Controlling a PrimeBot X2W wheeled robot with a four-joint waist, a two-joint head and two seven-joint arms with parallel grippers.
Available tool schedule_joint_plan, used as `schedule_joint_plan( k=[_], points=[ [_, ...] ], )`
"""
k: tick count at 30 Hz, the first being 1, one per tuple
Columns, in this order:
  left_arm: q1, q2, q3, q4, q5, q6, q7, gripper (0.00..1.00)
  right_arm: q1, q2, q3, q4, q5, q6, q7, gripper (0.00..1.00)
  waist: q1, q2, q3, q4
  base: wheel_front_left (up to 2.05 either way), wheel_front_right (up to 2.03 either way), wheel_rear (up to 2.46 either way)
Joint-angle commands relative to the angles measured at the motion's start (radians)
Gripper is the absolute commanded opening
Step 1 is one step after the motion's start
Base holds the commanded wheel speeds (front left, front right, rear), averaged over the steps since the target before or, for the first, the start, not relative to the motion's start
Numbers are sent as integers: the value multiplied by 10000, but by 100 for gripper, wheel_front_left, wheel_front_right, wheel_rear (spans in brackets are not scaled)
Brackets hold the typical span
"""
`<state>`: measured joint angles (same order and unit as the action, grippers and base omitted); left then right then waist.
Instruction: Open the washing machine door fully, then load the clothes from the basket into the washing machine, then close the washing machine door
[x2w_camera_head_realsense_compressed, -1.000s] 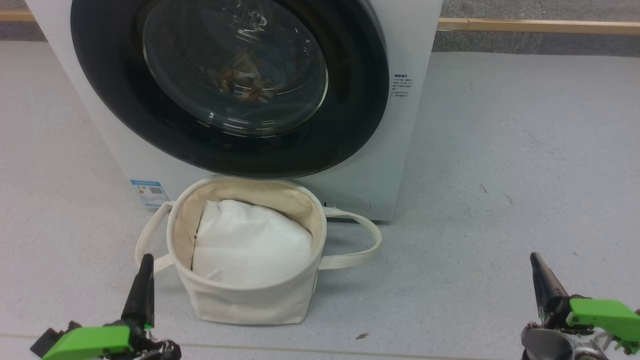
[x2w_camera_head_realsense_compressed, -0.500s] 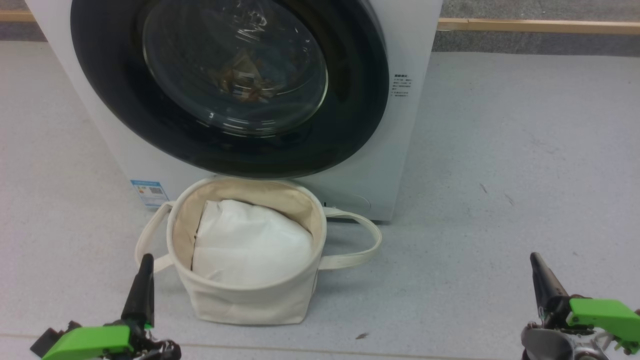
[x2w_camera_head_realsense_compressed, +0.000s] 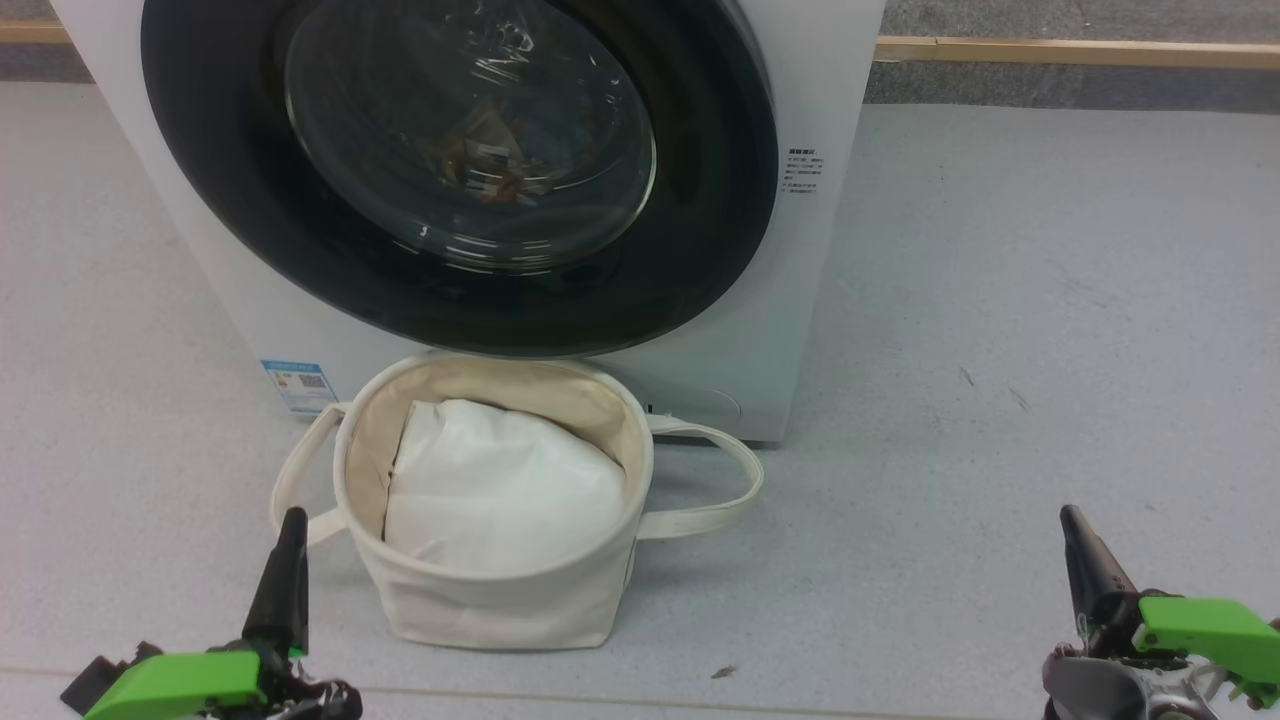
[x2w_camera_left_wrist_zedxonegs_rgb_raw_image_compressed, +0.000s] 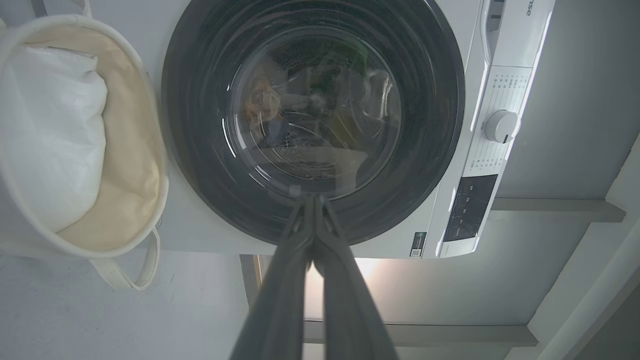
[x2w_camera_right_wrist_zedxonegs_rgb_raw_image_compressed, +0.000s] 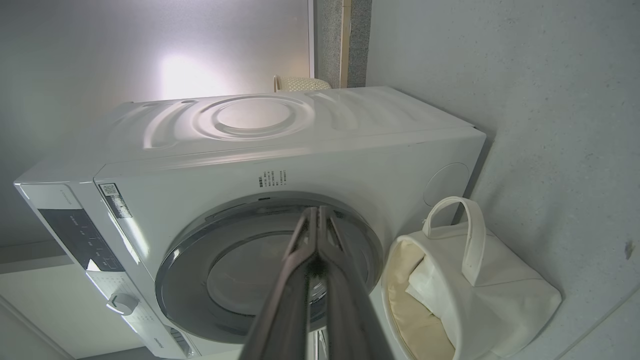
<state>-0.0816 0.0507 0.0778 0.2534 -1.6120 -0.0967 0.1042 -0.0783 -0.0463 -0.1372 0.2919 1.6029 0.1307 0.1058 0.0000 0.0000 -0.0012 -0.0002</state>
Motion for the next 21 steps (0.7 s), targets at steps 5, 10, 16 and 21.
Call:
schedule_joint_plan(
  k=[5,10,16,21],
  points=[
    [-282,30,332,-392,4,-16,53,0,-441,-40,210,-363,38,0,89,0,0,0,0,0,0,0,0],
    [-282,29,333,-392,6,-16,55,0,-441,-40,210,-363,38,0,89,0,0,0,0,0,0,0,0],
    [-282,28,335,-392,7,-16,56,0,-441,-40,210,-363,38,0,89,0,0,0,0,0,0,0,0],
    [-282,27,336,-392,8,-16,57,0,-441,-40,210,-363,38,0,89,0,0,0,0,0,0,0,0]
  ],
)
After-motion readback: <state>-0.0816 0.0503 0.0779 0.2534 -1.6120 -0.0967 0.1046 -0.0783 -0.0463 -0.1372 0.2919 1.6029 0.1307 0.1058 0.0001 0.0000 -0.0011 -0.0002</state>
